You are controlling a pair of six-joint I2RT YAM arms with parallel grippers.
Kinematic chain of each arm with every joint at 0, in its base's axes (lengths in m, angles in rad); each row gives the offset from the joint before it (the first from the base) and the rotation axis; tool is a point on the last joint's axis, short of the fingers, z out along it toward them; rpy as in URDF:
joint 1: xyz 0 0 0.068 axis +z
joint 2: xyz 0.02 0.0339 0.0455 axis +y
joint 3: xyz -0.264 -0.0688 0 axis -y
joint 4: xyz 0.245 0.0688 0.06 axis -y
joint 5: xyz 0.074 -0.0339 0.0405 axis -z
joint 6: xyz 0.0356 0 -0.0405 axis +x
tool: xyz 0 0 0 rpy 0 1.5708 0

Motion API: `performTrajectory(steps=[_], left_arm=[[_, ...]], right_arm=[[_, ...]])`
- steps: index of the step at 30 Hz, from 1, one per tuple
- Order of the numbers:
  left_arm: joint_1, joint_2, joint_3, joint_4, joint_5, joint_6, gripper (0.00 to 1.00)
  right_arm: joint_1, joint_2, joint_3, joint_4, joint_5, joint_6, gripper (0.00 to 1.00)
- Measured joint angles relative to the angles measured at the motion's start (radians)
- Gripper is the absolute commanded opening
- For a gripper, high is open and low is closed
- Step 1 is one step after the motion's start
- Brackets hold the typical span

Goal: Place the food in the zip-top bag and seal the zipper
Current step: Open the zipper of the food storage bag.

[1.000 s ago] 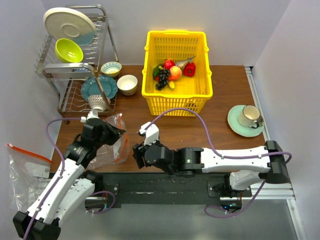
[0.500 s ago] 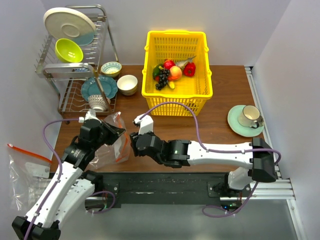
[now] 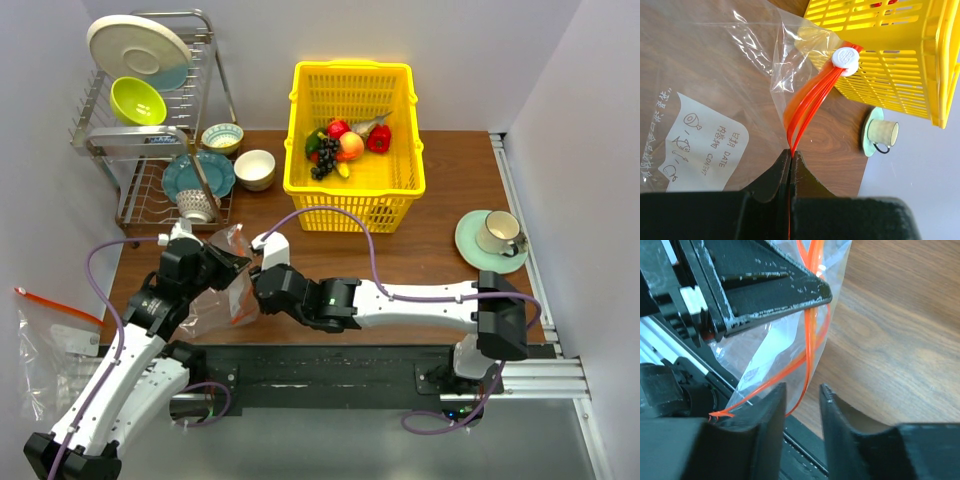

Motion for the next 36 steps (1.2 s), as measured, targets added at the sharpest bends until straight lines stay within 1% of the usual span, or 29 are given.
performTrajectory(steps=[1, 2, 3, 5, 6, 7, 8, 10, 15, 17, 20, 24, 27, 32, 33, 36], left_arm=[[0.000, 0.000, 0.000, -0.001, 0.000, 0.000, 0.00], [0.000, -0.001, 0.001, -0.003, 0.001, 0.000, 0.04], [0.000, -0.001, 0.002, -0.004, 0.001, 0.000, 0.29], [0.000, -0.001, 0.006, -0.004, 0.005, 0.006, 0.64], [0.000, -0.001, 0.010, -0.005, 0.010, 0.010, 0.88], [0.000, 0.000, 0.014, -0.007, 0.017, 0.026, 0.97], [0.000, 0.005, 0.031, -0.022, 0.024, 0.034, 1.00], [0.000, 0.023, 0.074, -0.058, 0.032, 0.076, 1.00], [0.000, 0.077, 0.262, -0.146, 0.037, 0.230, 1.00], [0.000, 0.080, 0.327, -0.173, 0.044, 0.300, 0.97], [0.000, 0.075, 0.377, -0.204, 0.068, 0.394, 0.91], [0.000, 0.042, 0.377, -0.229, 0.138, 0.481, 0.86], [0.000, 0.029, 0.353, -0.228, 0.181, 0.510, 0.85], [0.000, 0.043, 0.309, -0.227, 0.198, 0.529, 0.79], [0.000, 0.048, 0.306, -0.227, 0.198, 0.530, 0.76], [0.000, 0.062, 0.299, -0.215, 0.197, 0.534, 0.75]], right_arm=[[-0.003, 0.000, 0.003, -0.001, 0.001, 0.000, 0.11], [-0.006, 0.000, 0.004, -0.002, 0.002, 0.003, 0.00], [-0.009, 0.000, 0.005, -0.001, 0.002, 0.005, 0.00], [-0.016, 0.000, 0.005, -0.007, 0.002, 0.011, 0.00], [-0.018, 0.000, 0.005, -0.009, 0.003, 0.014, 0.00], [-0.020, 0.000, 0.005, -0.010, 0.003, 0.017, 0.00], [-0.022, -0.001, 0.003, -0.008, 0.003, 0.019, 0.00], [-0.025, -0.007, -0.003, -0.003, 0.003, 0.024, 0.00], [-0.025, -0.077, -0.072, -0.005, 0.002, 0.043, 0.00], [-0.026, -0.104, -0.084, -0.002, 0.002, 0.052, 0.00], [-0.026, -0.148, -0.106, 0.000, 0.001, 0.070, 0.00], [-0.030, -0.194, -0.129, 0.000, -0.001, 0.094, 0.00], [-0.031, -0.217, -0.138, 0.003, -0.003, 0.108, 0.00], [-0.031, -0.220, -0.140, 0.005, -0.025, 0.119, 0.00], [-0.031, -0.220, -0.140, 0.005, -0.026, 0.120, 0.00], [-0.031, -0.220, -0.140, 0.006, -0.034, 0.123, 0.00]])
